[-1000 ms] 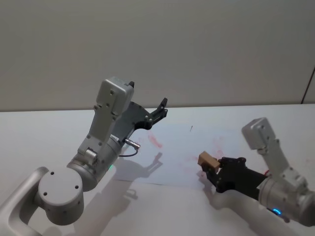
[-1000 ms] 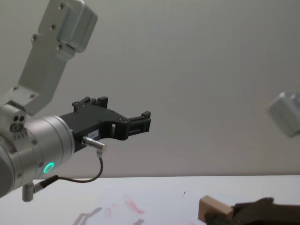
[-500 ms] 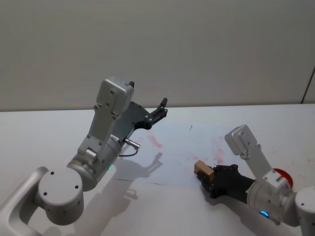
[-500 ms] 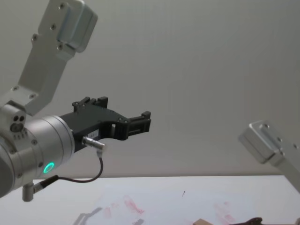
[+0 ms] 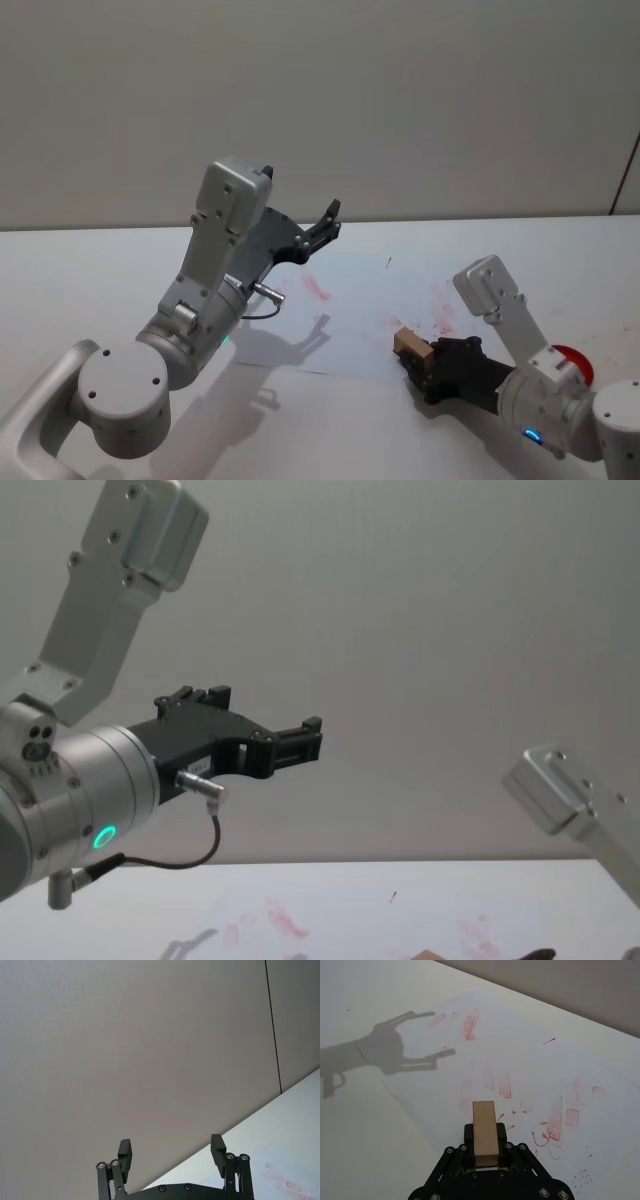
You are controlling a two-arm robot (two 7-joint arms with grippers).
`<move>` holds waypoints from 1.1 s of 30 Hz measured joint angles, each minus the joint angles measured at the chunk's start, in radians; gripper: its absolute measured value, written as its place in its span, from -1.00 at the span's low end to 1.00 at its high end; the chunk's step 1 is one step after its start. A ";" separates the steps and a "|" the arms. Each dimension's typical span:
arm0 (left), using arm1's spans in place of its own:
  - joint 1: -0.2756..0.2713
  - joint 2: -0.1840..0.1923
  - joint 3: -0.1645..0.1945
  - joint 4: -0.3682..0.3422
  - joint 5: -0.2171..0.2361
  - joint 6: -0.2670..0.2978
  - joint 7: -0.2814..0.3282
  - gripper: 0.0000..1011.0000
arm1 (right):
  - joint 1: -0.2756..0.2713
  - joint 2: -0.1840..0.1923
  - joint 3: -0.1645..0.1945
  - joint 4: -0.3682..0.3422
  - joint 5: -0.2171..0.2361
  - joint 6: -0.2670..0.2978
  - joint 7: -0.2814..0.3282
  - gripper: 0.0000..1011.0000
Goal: Use the one hand to pick up the stamp and affix it onto the A4 paper.
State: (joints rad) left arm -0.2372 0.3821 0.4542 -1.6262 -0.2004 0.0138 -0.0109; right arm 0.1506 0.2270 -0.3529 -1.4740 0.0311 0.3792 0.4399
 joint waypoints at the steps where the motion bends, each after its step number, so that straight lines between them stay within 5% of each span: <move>1: 0.000 0.000 0.000 0.000 0.000 0.000 0.000 0.98 | 0.000 0.000 0.000 0.000 0.002 0.000 -0.001 -0.57; 8: 0.000 0.000 0.000 0.000 0.000 0.000 0.000 0.98 | -0.002 0.003 0.006 -0.026 0.036 -0.002 -0.016 -0.57; 20: 0.000 0.000 0.000 0.000 0.000 0.000 0.000 0.98 | -0.016 0.037 0.062 -0.166 0.157 -0.037 -0.079 -0.57; 33: 0.000 0.000 0.000 0.000 0.000 0.000 0.000 0.98 | -0.132 0.164 0.164 -0.284 0.273 -0.045 -0.187 -0.57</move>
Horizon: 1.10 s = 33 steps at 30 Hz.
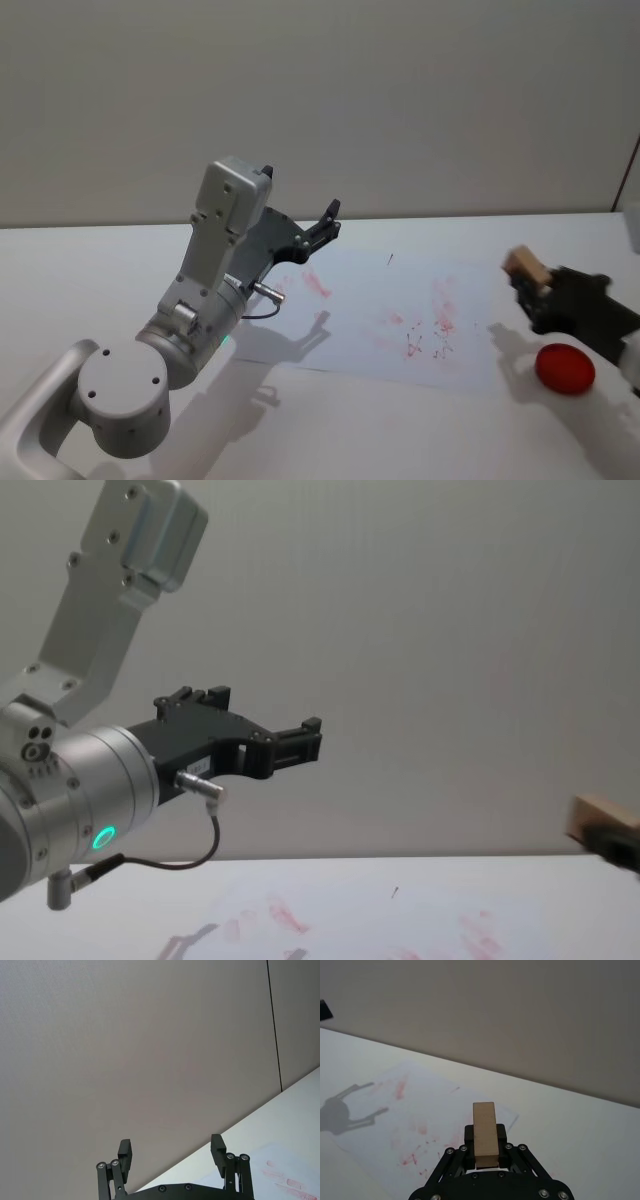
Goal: Use the one hand to pick up the stamp and affix it onto the A4 paper.
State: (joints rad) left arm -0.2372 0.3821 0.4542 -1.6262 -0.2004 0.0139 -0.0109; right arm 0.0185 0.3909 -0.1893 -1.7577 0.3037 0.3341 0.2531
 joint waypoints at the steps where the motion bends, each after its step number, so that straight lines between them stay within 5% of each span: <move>1: 0.000 0.000 0.000 0.000 0.000 0.000 0.000 0.98 | -0.009 0.008 0.005 -0.003 0.003 0.000 -0.003 -0.57; 12: 0.000 0.000 0.000 0.000 0.000 0.000 0.000 0.98 | -0.109 0.093 0.057 -0.024 0.033 0.006 -0.040 -0.57; 33: 0.000 0.000 0.000 0.000 0.000 0.000 0.000 0.98 | -0.125 0.113 0.053 0.002 -0.014 0.049 -0.023 -0.57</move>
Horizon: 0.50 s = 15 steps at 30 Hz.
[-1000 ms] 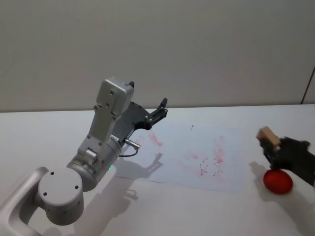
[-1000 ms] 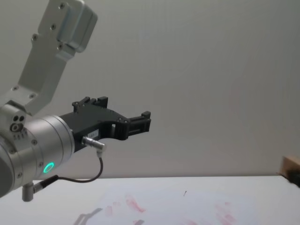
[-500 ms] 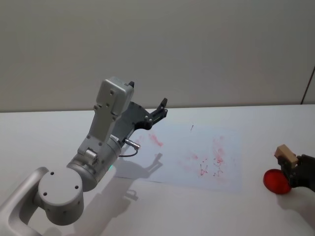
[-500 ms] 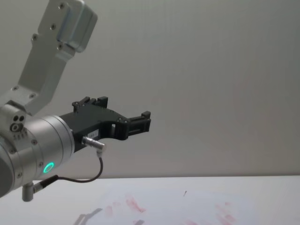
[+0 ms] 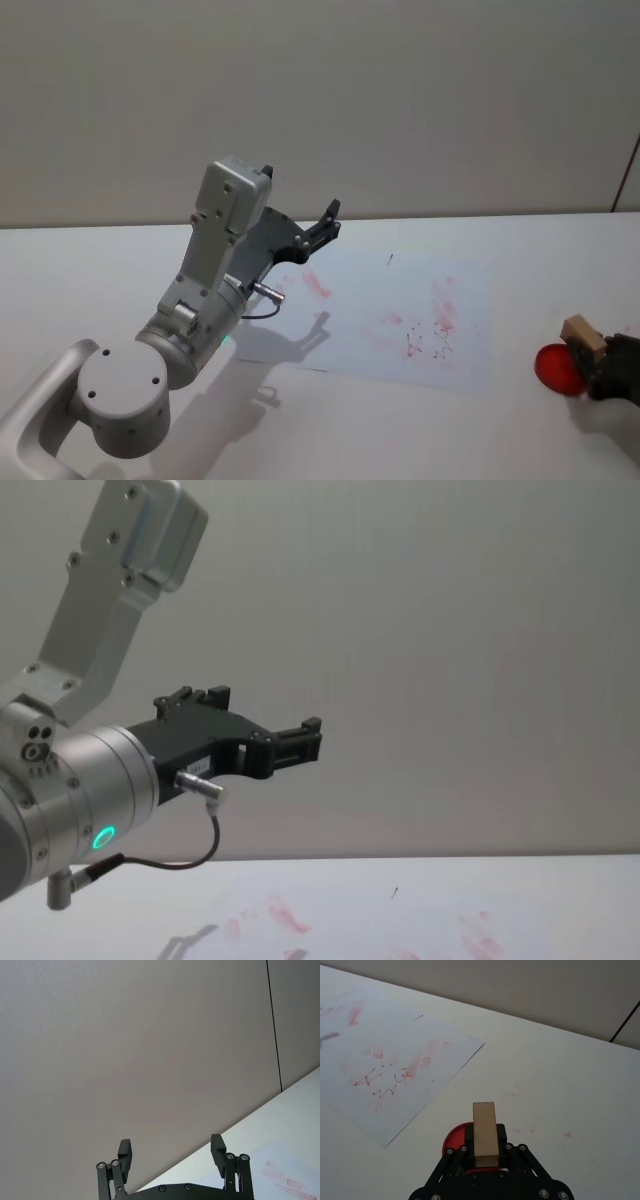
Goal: Use the one hand to pick up the stamp and affix it onto the A4 paper.
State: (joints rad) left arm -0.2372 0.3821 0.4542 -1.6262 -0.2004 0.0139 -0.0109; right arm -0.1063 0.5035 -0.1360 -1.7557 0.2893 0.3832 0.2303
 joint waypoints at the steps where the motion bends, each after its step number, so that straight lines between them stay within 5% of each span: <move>1: 0.000 0.000 0.000 0.000 0.000 0.000 0.000 0.98 | -0.001 0.000 0.000 0.000 -0.001 0.002 0.000 -0.57; 11: 0.000 0.000 0.000 0.000 0.000 0.000 0.000 0.98 | -0.006 0.000 -0.004 0.001 -0.012 0.022 -0.005 -0.57; 15: 0.000 0.000 0.000 0.000 0.000 0.000 0.000 0.98 | -0.007 0.000 -0.005 0.002 -0.014 0.026 -0.006 -0.41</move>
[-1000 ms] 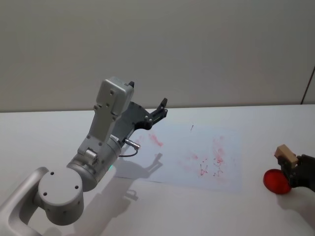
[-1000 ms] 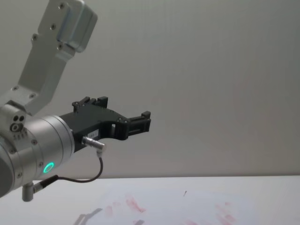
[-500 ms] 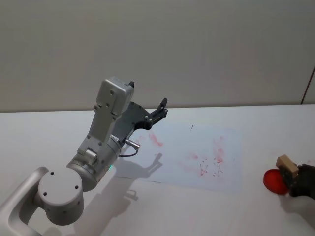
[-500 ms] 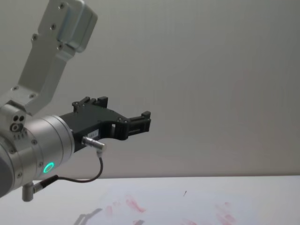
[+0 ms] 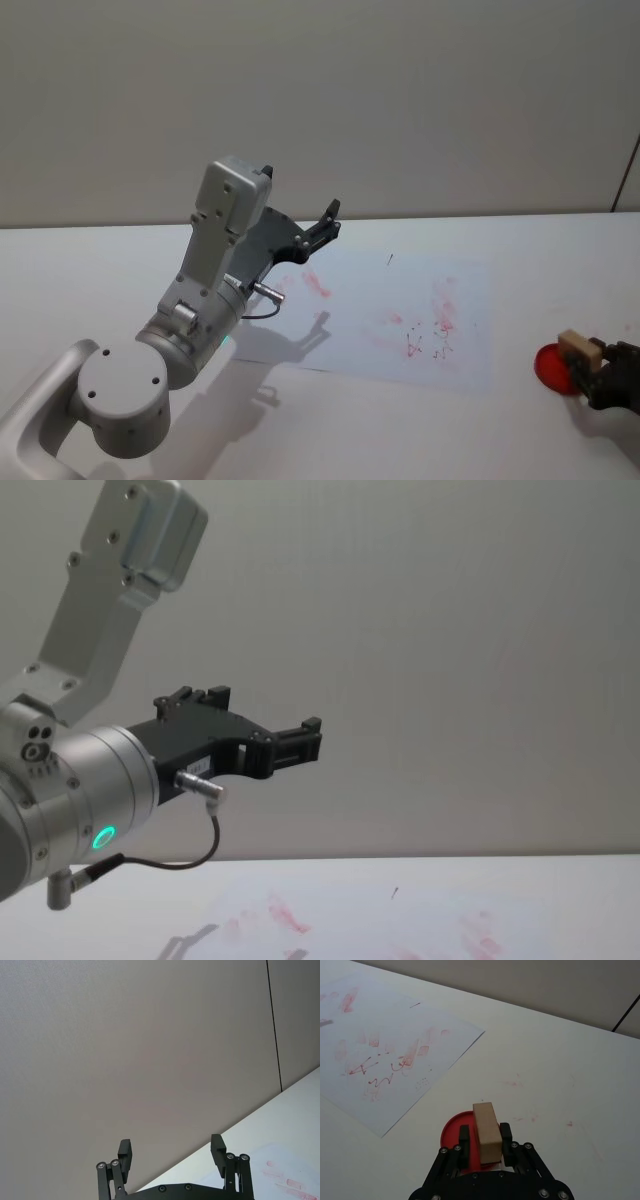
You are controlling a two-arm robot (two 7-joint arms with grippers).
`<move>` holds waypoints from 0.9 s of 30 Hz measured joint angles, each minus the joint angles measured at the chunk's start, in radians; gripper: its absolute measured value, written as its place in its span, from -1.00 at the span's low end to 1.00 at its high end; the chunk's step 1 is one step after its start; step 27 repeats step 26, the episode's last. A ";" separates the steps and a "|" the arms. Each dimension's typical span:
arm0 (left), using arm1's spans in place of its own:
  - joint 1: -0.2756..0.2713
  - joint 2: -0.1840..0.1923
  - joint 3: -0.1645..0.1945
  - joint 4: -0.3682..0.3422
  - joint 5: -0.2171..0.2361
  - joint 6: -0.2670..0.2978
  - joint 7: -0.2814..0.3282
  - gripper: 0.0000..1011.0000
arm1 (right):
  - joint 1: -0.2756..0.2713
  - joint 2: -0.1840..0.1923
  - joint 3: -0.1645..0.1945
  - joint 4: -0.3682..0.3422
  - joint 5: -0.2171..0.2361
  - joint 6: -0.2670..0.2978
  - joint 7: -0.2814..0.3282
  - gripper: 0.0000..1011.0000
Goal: Use the one hand to pick up the stamp and affix it onto the A4 paper.
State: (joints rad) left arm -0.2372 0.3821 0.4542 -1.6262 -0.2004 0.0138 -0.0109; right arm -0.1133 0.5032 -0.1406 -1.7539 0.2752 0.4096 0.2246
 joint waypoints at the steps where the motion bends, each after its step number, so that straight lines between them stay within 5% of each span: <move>1: 0.000 0.000 0.000 0.000 0.000 0.000 0.000 0.98 | 0.000 0.000 0.000 0.000 0.000 0.001 0.000 -0.37; 17: 0.000 0.000 0.000 0.000 0.000 0.000 0.000 0.98 | -0.002 -0.001 -0.002 0.000 -0.004 0.009 -0.002 0.69; 27: 0.000 0.000 0.000 0.000 0.000 0.000 0.000 0.98 | -0.002 -0.001 -0.002 0.000 -0.005 0.010 -0.002 0.98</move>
